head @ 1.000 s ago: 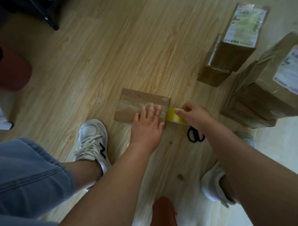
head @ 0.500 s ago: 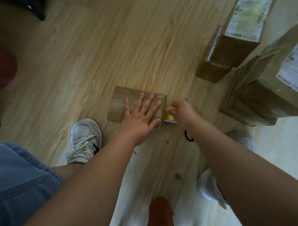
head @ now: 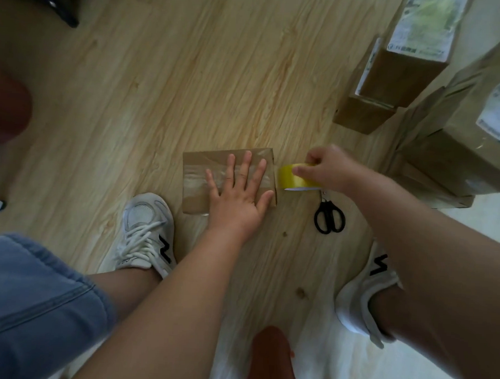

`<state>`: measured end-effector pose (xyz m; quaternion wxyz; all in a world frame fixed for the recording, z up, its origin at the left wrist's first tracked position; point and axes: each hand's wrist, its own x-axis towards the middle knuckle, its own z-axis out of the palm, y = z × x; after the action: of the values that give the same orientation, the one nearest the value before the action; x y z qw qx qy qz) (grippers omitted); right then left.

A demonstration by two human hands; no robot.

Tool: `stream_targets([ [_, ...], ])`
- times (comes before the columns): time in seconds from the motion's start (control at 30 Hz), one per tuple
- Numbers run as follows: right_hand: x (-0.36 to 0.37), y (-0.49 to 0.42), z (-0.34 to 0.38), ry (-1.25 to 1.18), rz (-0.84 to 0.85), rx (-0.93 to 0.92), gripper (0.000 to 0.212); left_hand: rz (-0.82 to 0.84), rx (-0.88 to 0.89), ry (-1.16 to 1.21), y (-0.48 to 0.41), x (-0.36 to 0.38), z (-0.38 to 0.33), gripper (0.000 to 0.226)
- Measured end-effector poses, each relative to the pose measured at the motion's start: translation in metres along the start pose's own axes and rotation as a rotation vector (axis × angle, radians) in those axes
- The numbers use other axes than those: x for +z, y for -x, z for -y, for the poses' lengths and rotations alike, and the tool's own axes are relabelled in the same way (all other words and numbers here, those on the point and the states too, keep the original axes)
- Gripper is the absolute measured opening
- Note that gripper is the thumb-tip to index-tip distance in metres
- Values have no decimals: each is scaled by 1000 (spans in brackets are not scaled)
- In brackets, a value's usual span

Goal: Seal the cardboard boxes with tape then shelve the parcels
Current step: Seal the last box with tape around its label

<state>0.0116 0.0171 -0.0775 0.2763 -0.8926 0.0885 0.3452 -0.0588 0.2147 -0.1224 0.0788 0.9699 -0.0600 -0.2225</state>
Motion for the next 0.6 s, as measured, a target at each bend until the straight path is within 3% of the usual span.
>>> stream_targets([
  [0.2,4,-18,14,395,-47,-27,27,-18,-80,25,3,4,-9,61],
  [0.37,14,-20,15,511,-172,-167,35,-41,-140,55,6,8,-17,62],
  [0.6,14,-24,14,542,-180,-157,48,-24,-189,-15,12,3,-23,62],
])
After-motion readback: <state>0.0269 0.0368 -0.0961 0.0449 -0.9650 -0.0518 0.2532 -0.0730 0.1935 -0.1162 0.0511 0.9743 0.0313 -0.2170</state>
